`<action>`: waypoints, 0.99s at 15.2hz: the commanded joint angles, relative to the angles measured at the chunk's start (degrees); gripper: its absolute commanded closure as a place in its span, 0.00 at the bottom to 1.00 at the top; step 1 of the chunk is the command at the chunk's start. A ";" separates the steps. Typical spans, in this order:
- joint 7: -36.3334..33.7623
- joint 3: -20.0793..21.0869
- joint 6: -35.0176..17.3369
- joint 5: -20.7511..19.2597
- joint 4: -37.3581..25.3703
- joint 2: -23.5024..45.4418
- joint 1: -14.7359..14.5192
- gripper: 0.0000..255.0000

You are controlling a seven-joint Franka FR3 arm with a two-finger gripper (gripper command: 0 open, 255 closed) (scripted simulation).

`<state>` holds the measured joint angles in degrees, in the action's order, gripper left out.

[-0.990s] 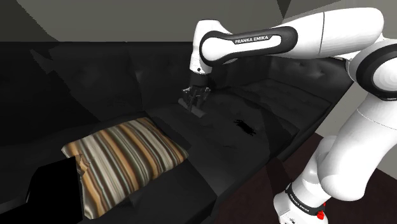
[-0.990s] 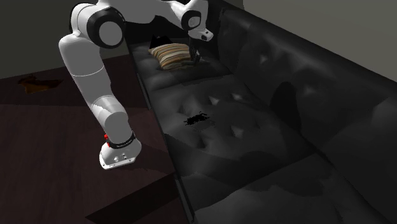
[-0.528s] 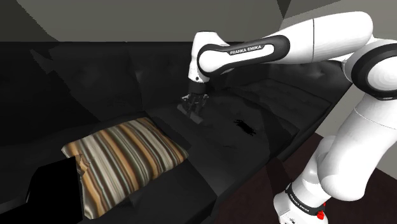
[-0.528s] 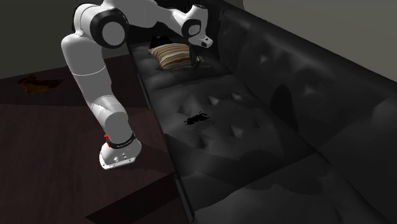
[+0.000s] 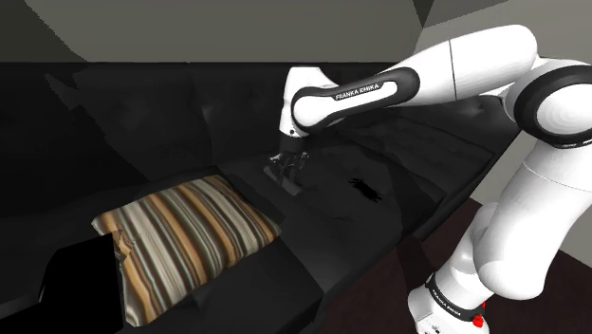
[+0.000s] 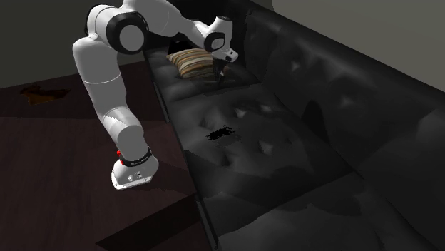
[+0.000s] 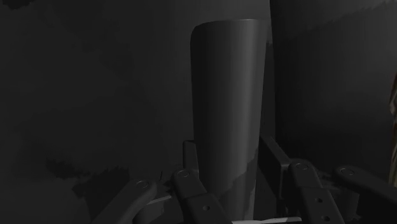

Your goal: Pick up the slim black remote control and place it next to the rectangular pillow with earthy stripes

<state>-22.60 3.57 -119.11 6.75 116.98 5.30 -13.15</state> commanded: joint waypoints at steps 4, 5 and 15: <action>0.30 0.06 -3.63 0.12 1.74 1.85 -0.08 1.00; 0.37 0.07 -4.34 0.15 2.08 2.23 -0.09 1.00; 0.61 0.10 -6.70 0.24 3.10 3.57 -0.13 1.00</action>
<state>-21.99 3.67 -125.80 6.99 120.09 8.88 -13.28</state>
